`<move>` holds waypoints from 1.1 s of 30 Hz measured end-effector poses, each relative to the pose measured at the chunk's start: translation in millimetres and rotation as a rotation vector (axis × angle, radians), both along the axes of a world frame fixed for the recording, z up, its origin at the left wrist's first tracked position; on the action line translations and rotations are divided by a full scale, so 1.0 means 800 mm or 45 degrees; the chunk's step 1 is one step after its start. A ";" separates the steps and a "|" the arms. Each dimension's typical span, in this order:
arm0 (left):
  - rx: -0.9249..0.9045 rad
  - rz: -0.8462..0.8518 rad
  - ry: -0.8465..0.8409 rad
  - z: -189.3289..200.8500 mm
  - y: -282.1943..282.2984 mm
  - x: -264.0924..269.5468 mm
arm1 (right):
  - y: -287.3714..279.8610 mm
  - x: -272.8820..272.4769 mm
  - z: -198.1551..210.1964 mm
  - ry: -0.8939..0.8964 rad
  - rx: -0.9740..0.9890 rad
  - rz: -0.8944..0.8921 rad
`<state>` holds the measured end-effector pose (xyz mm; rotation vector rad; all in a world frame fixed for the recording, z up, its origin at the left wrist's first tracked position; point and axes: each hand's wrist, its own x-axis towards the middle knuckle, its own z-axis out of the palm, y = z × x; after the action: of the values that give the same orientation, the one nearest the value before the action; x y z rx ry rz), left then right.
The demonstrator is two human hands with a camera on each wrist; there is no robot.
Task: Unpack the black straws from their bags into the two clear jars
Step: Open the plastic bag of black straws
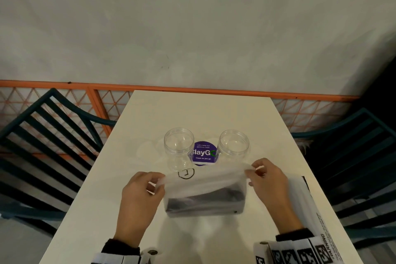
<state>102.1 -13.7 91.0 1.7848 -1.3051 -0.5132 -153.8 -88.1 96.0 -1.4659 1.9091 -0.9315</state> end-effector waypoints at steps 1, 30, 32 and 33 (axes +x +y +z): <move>0.026 0.022 -0.014 -0.002 0.000 0.002 | 0.000 -0.002 -0.004 -0.050 0.059 -0.003; 0.597 -0.076 1.684 -0.004 -0.001 0.019 | 0.017 -0.001 -0.016 -1.444 0.759 0.274; 0.563 -0.116 1.480 -0.008 0.002 0.017 | 0.019 -0.005 -0.017 -1.333 0.723 0.294; 0.553 -0.113 1.337 -0.010 0.004 0.015 | 0.018 -0.008 -0.022 -1.186 0.700 0.259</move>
<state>113.8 -10.3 83.3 1.3867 -0.5340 -1.6045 -160.3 -73.5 78.8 -0.6793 1.1496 -0.7160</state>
